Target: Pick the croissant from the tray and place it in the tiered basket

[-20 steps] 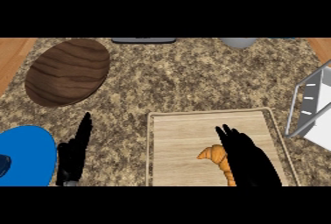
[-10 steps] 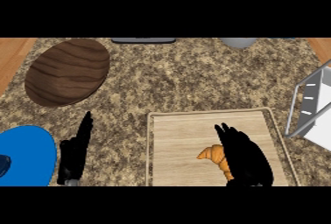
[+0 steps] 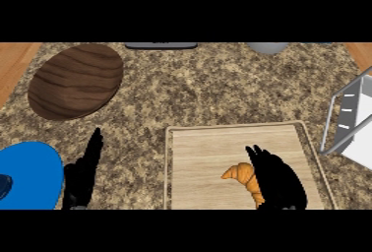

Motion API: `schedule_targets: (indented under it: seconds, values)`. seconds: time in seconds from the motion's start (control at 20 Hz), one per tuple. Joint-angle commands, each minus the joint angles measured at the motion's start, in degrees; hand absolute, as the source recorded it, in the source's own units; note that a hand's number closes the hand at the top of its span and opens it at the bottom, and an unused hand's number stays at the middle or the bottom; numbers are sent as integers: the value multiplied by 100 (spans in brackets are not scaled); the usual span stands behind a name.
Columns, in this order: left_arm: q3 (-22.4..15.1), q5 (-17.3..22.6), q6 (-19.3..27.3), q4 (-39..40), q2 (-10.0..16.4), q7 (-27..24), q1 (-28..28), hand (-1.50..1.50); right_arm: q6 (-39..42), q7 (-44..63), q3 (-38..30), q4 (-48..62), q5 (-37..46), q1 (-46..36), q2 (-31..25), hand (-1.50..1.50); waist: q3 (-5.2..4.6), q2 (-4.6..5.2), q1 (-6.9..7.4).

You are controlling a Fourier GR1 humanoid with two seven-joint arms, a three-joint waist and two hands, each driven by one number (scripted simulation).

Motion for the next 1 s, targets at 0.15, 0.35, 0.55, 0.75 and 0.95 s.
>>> schedule_targets:
  seconds: [0.15, 0.35, 0.55, 0.75, 0.95]
  values:
    - [64, -183, 28, 93, -101, 428, -228, 0, 157, 86, -85, 336, 404, -184, 512, 150, -19, 20, 5]
    - [171, -125, -46, 197, -191, 133, -119, 0, -446, -792, 180, 464, 828, 475, 271, 150, -18, 19, -5]
    - [34, -229, -24, -59, -197, 357, -32, 0, -126, -1204, -30, 937, 933, -445, 136, 150, -18, 24, 32]
    - [341, -121, 103, 100, -127, 241, 33, 0, -990, -2431, -1180, 112, 496, 1280, -1759, 150, -3, -5, -308]
    - [452, -21, 75, -14, -48, 192, 315, 0, -1341, -3192, -2444, 635, -61, 1861, -2507, 150, 23, -53, -710]
